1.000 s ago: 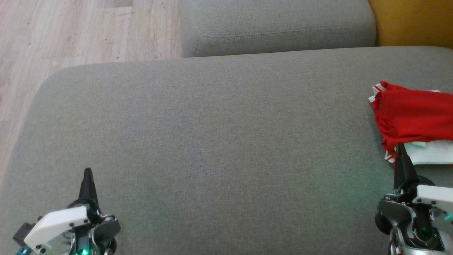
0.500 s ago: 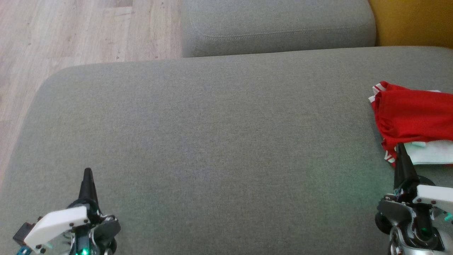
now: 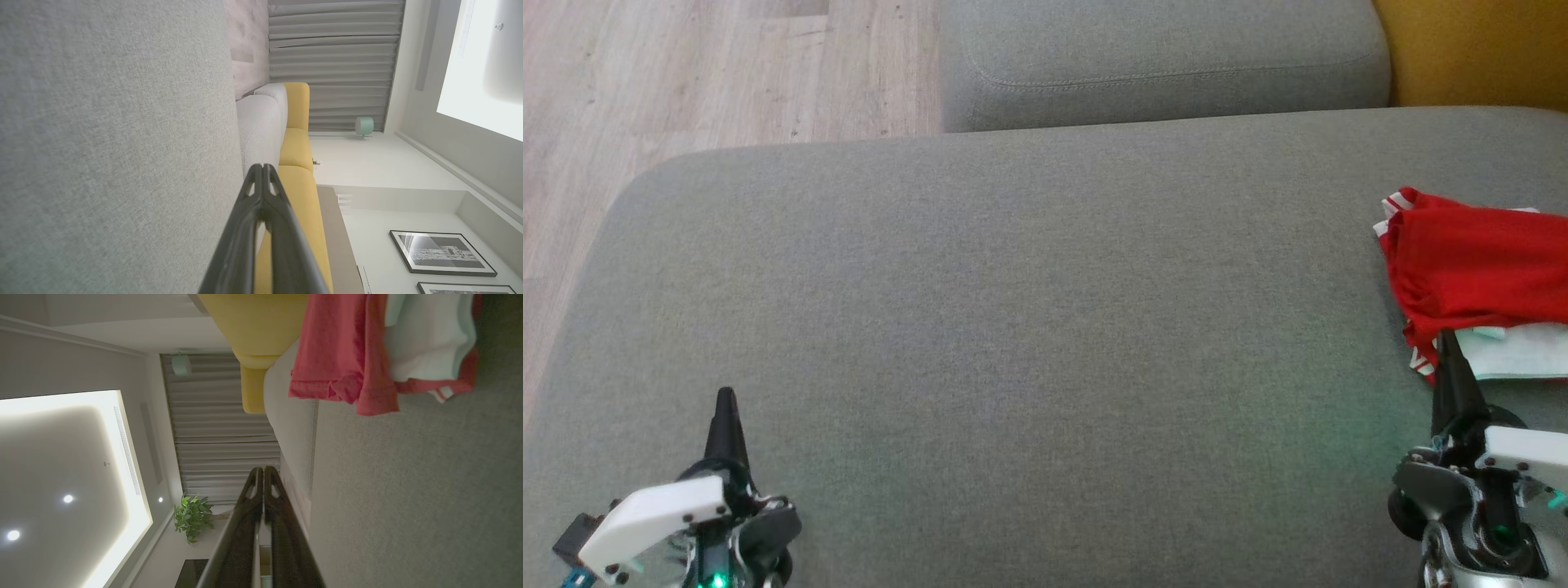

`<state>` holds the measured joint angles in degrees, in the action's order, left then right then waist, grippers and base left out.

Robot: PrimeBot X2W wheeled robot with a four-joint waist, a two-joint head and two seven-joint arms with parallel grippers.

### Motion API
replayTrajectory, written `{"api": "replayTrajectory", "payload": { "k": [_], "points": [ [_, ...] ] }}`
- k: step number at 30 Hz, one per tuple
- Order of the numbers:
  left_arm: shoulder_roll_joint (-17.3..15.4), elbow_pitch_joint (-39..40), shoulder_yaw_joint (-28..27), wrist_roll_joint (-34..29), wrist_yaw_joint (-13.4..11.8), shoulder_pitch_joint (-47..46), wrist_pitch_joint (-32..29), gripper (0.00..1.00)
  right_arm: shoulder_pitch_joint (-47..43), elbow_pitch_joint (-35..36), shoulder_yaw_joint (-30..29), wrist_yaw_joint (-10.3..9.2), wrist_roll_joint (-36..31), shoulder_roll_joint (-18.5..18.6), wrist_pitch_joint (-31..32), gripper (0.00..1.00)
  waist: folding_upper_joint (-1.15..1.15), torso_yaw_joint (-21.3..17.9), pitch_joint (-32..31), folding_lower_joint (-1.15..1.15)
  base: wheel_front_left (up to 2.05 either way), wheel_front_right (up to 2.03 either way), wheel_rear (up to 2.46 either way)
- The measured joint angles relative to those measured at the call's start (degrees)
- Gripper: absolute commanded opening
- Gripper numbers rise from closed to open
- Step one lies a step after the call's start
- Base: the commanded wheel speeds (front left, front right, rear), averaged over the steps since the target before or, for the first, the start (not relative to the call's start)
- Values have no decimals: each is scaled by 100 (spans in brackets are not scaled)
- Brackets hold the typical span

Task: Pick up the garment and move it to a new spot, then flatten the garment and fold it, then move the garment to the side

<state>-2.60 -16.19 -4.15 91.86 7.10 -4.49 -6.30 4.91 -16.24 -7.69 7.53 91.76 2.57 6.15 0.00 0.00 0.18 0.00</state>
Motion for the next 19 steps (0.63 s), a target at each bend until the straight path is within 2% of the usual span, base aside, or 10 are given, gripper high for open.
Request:
{"api": "replayTrajectory", "payload": {
  "k": [19],
  "points": [
    [0,1,0,0,0,0,0,0,0,1,0,0,0,0,0,0,0,0,0,0,0,0,0]
  ]
}}
